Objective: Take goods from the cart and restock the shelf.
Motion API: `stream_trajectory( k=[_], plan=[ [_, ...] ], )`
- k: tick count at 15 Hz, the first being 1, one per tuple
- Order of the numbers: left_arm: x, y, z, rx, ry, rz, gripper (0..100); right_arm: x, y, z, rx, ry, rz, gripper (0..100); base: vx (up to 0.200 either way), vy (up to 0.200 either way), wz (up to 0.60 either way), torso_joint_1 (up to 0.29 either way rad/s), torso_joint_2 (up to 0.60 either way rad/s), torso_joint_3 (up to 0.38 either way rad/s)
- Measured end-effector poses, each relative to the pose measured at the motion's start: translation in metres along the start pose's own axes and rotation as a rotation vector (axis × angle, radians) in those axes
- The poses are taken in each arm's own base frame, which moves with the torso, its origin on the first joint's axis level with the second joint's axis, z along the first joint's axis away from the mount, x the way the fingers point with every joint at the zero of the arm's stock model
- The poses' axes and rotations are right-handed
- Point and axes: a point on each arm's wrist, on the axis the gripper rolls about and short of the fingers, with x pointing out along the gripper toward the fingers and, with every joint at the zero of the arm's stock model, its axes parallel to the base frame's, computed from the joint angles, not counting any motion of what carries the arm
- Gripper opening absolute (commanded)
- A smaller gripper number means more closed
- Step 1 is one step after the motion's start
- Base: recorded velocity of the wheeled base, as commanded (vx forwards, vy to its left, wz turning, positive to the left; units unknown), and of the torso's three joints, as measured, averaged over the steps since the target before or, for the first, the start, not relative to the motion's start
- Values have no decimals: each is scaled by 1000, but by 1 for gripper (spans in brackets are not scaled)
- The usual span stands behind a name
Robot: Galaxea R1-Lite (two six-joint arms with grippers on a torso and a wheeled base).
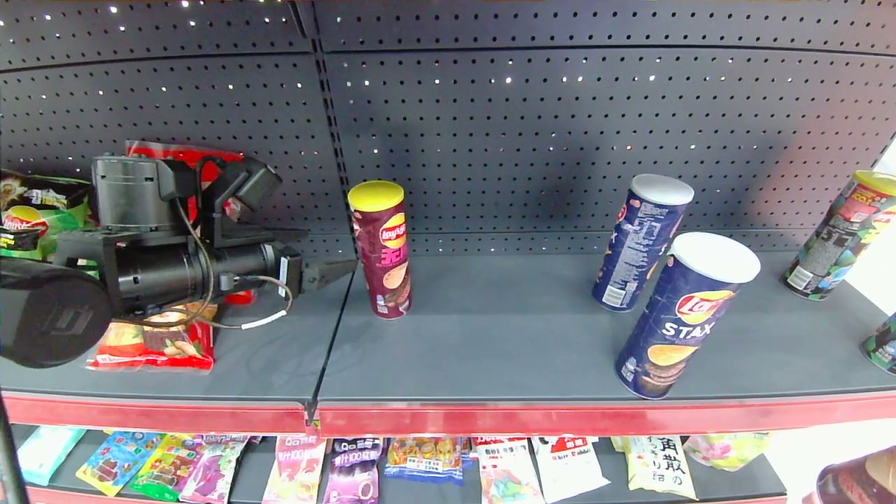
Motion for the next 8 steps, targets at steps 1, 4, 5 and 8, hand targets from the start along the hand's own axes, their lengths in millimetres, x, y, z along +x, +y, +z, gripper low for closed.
stream_trajectory(
  k=[1, 4, 5, 8],
  plan=[
    [3, -1, 2, 3, -15, 9, 100, 0, 0, 0, 0, 2, 0, 0, 0, 0, 0, 0, 0, 0],
    [13, -1, 1, 1, -52, -1, 100, 1, 0, 0, 0, 6, 0, 0, 0, 0, 0, 0, 0, 0],
    [17, -2, 0, -5, -49, -10, 100, 1, 0, 0, 0, 8, 0, 0, 0, 0, 0, 0, 0, 0],
    [27, -5, -1, -6, -45, -28, 100, 1, 0, 0, 2, 9, -1, 0, 0, 0, 0, 0, 0, 0]
  ],
)
